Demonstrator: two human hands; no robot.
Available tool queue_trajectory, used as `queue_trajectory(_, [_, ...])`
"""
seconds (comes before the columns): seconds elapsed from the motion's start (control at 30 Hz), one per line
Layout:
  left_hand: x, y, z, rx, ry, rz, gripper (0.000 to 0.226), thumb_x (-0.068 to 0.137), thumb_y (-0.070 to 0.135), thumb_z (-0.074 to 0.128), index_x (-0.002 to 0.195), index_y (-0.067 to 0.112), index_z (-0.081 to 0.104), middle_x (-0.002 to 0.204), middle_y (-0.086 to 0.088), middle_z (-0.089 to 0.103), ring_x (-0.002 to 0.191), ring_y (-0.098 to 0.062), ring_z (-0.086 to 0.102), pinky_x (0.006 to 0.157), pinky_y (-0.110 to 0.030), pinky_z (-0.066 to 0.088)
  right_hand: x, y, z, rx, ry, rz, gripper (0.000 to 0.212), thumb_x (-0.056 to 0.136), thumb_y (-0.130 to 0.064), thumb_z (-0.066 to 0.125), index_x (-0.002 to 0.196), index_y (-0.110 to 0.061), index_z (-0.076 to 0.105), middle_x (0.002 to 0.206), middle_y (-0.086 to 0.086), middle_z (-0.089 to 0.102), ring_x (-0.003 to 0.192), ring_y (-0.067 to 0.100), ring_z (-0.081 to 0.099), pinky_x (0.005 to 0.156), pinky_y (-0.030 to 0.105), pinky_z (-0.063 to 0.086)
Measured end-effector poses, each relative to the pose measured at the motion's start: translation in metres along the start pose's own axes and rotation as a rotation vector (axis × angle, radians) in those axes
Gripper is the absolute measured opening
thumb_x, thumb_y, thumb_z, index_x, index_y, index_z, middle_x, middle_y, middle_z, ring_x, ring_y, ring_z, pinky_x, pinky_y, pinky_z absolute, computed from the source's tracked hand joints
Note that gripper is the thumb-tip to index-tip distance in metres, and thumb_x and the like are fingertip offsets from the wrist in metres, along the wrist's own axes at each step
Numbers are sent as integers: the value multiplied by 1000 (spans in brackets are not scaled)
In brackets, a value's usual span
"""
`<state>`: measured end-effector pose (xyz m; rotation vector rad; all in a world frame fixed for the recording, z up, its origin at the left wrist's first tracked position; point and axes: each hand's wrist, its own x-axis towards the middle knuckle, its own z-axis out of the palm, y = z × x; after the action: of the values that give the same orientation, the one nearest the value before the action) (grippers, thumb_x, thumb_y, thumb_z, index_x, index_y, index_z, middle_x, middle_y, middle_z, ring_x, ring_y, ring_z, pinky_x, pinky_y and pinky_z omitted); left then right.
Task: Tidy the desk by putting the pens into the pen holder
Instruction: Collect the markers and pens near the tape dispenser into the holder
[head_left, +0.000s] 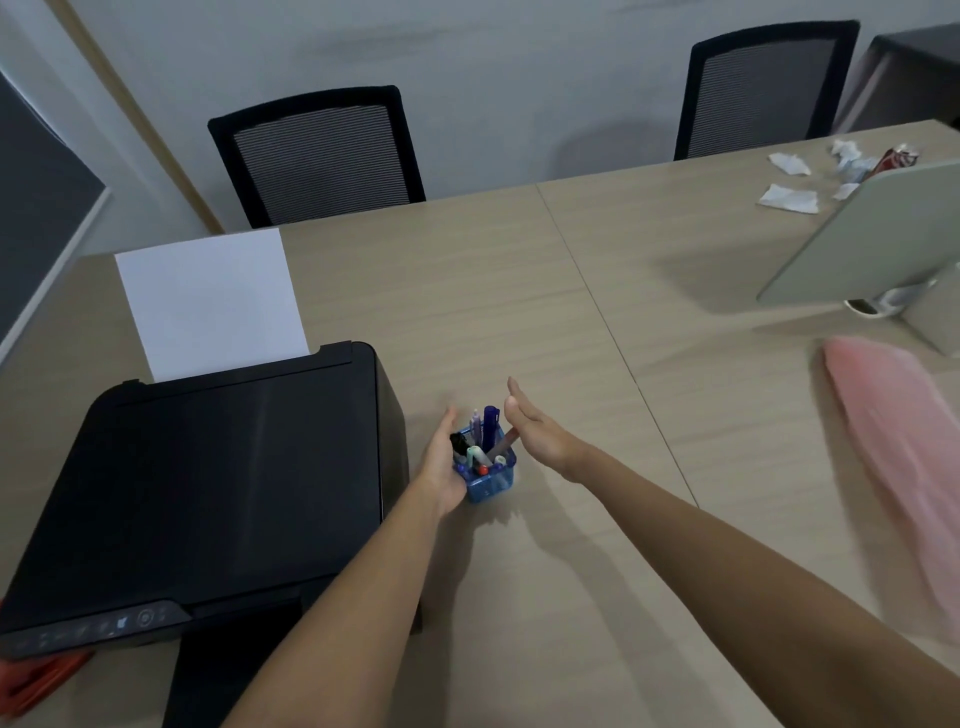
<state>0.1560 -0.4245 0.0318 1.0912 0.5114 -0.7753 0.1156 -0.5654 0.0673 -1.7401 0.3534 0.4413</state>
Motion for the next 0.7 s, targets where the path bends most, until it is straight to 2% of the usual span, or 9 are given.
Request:
queue_trajectory(0.07, [-2,-1,1,-66,39,-42,62,87,65,44,102,13,74,101,-16,75,110,-37,62,109,-49,40,-3,-2,-5,51,-8,71,59,101,-45,16,152,-25,-5,123,21,63,126,19,41,111,40,27])
queue_trajectory(0.13, [-3,3,4,-67,86,-66,68,87,71,35,104,12,65,88,-17,76,104,-36,63,110,-49,38,-4,6,-6,77,64,130,51,102,-37,25,149,-18,21,119,11,63,111,20,48,98,41,41])
queue_trajectory(0.23, [-7,11,6,-43,98,-114,88,80,79,32,139,15,46,117,-13,67,109,-34,63,104,-50,43,3,17,-2,-2,228,40,25,96,-26,44,106,-9,60,80,-1,68,70,15,52,75,36,48])
queue_trajectory(0.3, [6,11,0,-68,83,-109,95,76,81,32,145,16,40,120,-10,65,104,-33,66,91,-47,53,7,15,1,-91,278,-85,18,89,-24,58,89,-11,69,68,-4,67,61,9,53,69,30,48])
queue_trajectory(0.37, [6,11,0,-62,91,-143,95,76,82,29,137,11,50,126,-10,63,109,-33,64,91,-47,53,12,13,6,-194,301,-174,15,84,-21,65,83,-10,75,66,1,68,56,1,52,64,20,44])
queue_trajectory(0.43, [2,11,3,-27,58,-143,86,83,79,20,103,8,65,103,-12,73,100,-32,62,88,-44,47,15,16,11,-269,283,-197,13,80,-15,66,77,-6,76,66,12,69,54,2,51,60,17,41])
queue_trajectory(0.5, [0,10,6,22,92,-162,77,87,75,16,85,12,59,80,-13,72,87,-31,59,90,-45,43,16,21,13,-198,309,-177,12,80,-13,67,78,-7,77,62,11,69,55,8,52,59,17,41])
queue_trajectory(0.6, [3,13,6,-39,116,-139,70,87,74,18,100,15,53,99,-11,63,97,-32,60,109,-50,34,18,33,12,-68,523,-184,17,84,-23,66,86,-11,76,74,5,73,66,11,59,66,22,45])
queue_trajectory(0.7, [6,11,0,-185,112,-184,84,85,75,25,138,14,44,121,-8,62,107,-23,62,96,-38,46,26,53,12,21,596,-1,31,95,-27,45,101,-11,70,89,6,69,84,24,66,83,40,54])
